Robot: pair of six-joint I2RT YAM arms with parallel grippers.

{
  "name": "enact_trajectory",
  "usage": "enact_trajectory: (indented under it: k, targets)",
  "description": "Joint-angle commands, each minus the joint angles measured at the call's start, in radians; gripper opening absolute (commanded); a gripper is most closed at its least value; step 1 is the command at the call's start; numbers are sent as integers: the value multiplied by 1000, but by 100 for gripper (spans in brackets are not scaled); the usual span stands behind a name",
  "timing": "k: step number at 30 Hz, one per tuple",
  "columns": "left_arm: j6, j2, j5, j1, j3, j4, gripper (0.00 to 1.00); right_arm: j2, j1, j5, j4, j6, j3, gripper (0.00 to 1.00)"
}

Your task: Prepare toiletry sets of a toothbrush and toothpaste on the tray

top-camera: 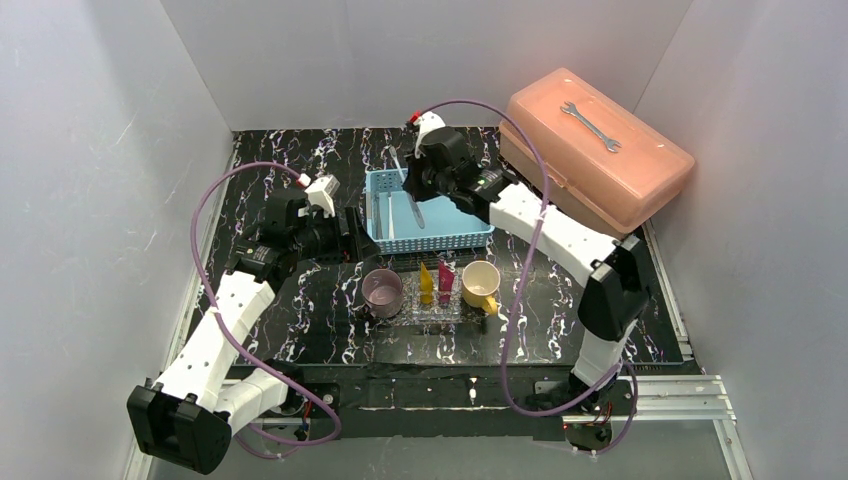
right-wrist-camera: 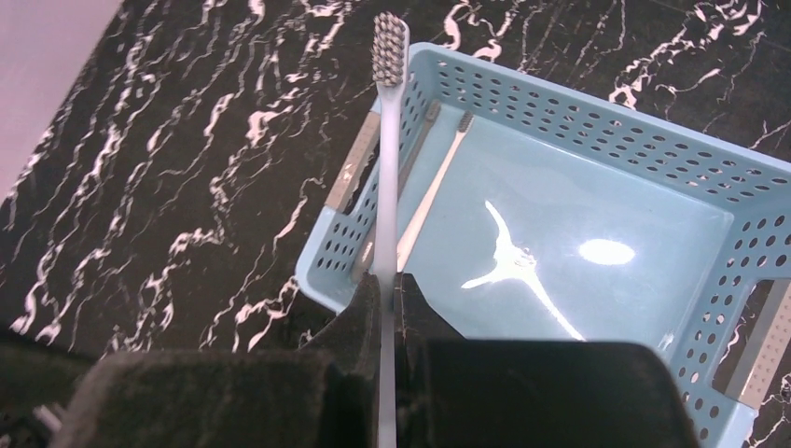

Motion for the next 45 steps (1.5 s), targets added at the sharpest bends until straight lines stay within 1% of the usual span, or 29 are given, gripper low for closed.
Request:
enact_trajectory:
  k: [1, 9, 18, 24, 28, 32, 34, 40, 45]
  targets:
    - [10, -24, 98, 3, -17, 43, 76, -118, -1, -107, 4, -44, -38, 1]
    - [-39, -20, 328, 3, -33, 158, 76, -293, -1, -289, -67, -99, -152, 1]
    - [-83, -35, 495, -13, 3, 225, 76, -447, -1, -428, -132, -130, -251, 1]
    - [-119, -55, 608, -21, 20, 285, 77, -526, -2, -555, -126, -116, -322, 1]
    - [-179, -60, 688, -34, 23, 369, 77, -568, -2, -640, -130, -112, -350, 1]
    - [-201, -66, 722, -48, 36, 403, 77, -621, -2, -769, -94, -103, -397, 1]
    - [-206, -66, 731, -53, 48, 407, 77, -639, -2, -810, -85, -99, -414, 1]
    - [-219, -68, 750, -68, 77, 412, 76, -672, -2, -915, -25, -65, -466, 1]
    - [-231, -78, 766, -77, 93, 424, 74, -668, -2, -973, 26, -22, -485, 1]
